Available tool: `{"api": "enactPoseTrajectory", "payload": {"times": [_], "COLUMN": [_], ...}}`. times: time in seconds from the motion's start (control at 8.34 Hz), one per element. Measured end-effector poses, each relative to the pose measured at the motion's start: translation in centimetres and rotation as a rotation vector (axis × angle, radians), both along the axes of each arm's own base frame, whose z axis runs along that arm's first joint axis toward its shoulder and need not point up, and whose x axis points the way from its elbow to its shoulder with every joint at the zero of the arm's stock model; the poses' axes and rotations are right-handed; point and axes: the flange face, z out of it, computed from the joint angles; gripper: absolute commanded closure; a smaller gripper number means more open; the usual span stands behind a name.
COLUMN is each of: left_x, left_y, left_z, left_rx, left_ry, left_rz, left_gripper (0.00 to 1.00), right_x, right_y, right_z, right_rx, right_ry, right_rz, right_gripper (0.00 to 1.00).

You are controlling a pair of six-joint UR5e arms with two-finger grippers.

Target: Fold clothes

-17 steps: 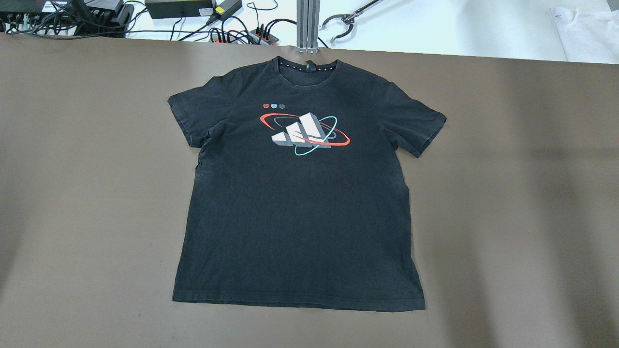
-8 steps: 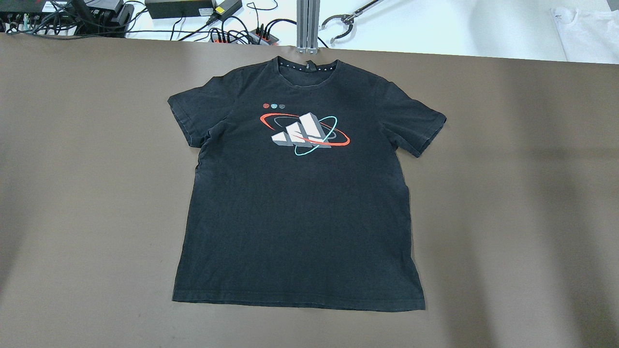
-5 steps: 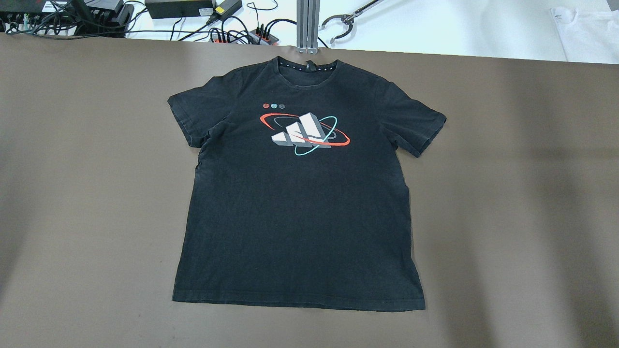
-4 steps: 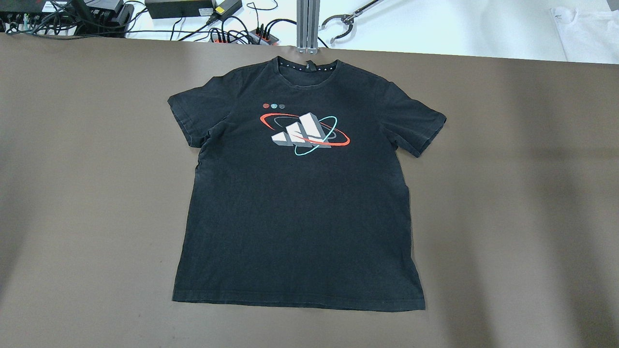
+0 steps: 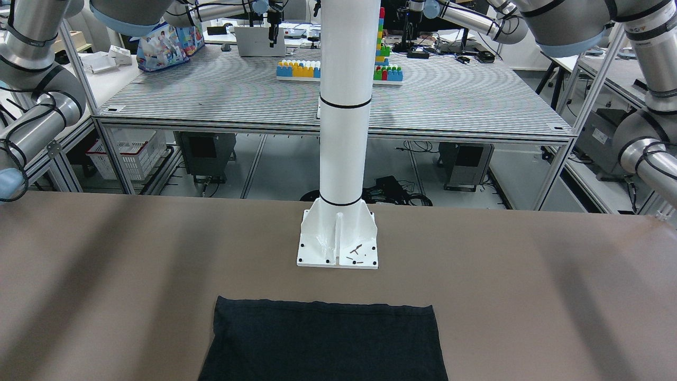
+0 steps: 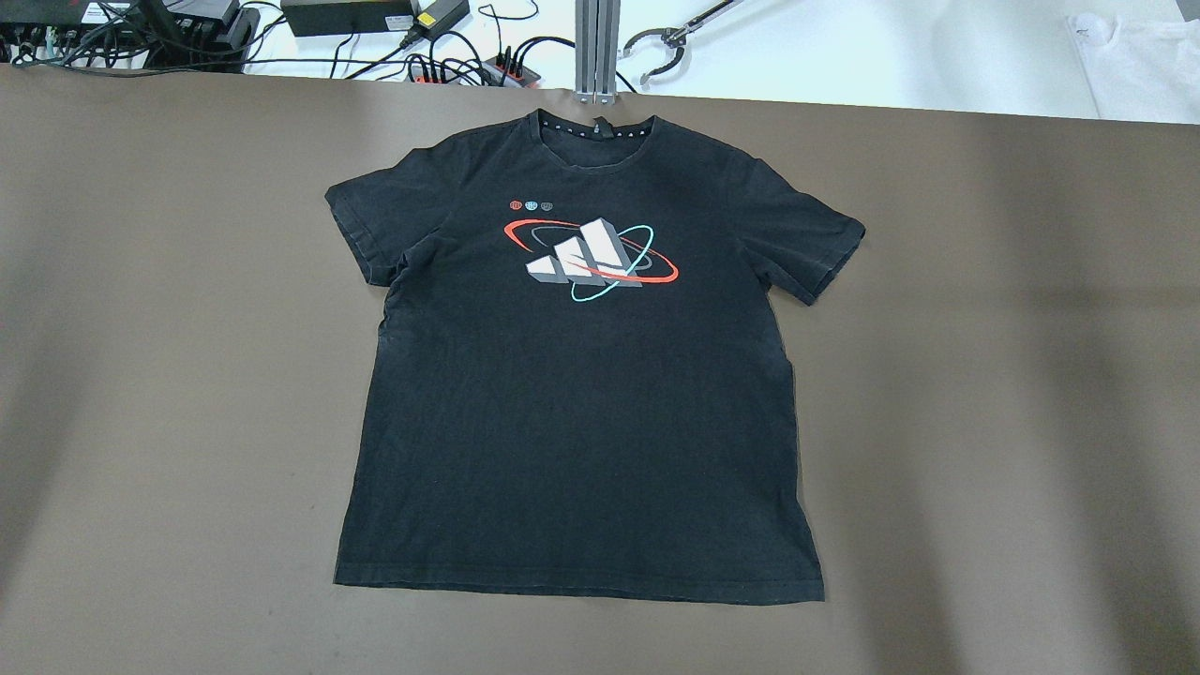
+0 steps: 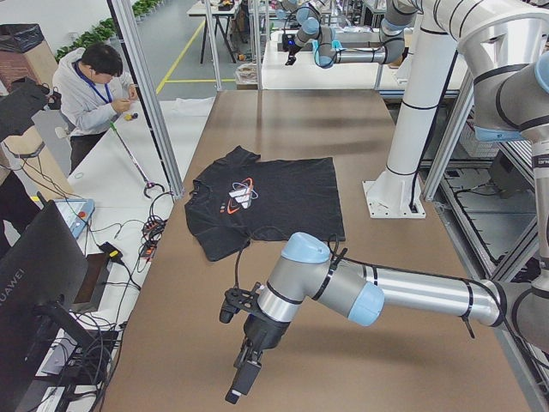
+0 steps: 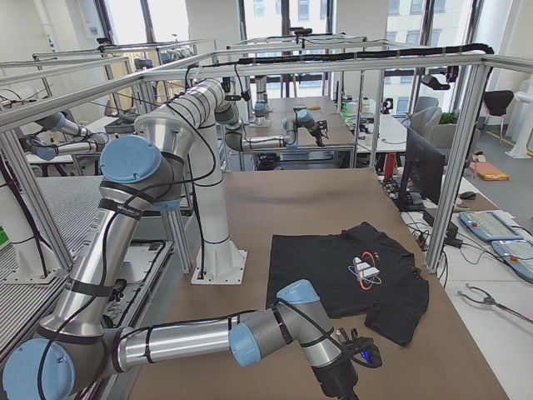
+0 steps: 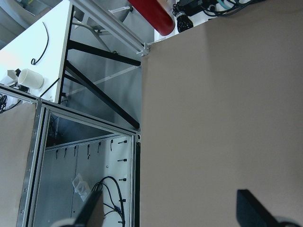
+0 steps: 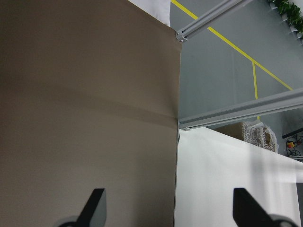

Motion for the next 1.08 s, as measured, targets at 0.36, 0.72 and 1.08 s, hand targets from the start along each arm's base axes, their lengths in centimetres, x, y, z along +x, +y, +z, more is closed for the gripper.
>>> {"api": "enactPoseTrajectory", "payload": {"times": [0.36, 0.72, 1.08], "left_x": [0.8, 4.3, 13.3], "left_y": [-1.7, -5.6, -12.4], "left_z": [-2.0, -4.7, -7.9], "left_rx": [0.047, 0.092, 0.127], "left_ry": [0.037, 0.097, 0.149], "left_rz": [0.049, 0.131, 0.285], "left_gripper": [0.0, 0.0, 0.0], "right_x": [-0.1, -1.5, -5.7], "right_y": [0.0, -2.6, -11.9], "right_z": [0.2, -0.4, 0.3], "right_rx": [0.0, 0.017, -0.003], "right_ry": [-0.004, -0.02, -0.15], "right_rz": [-0.001, -0.033, -0.067], "right_gripper": [0.06, 0.07, 0.05]}}
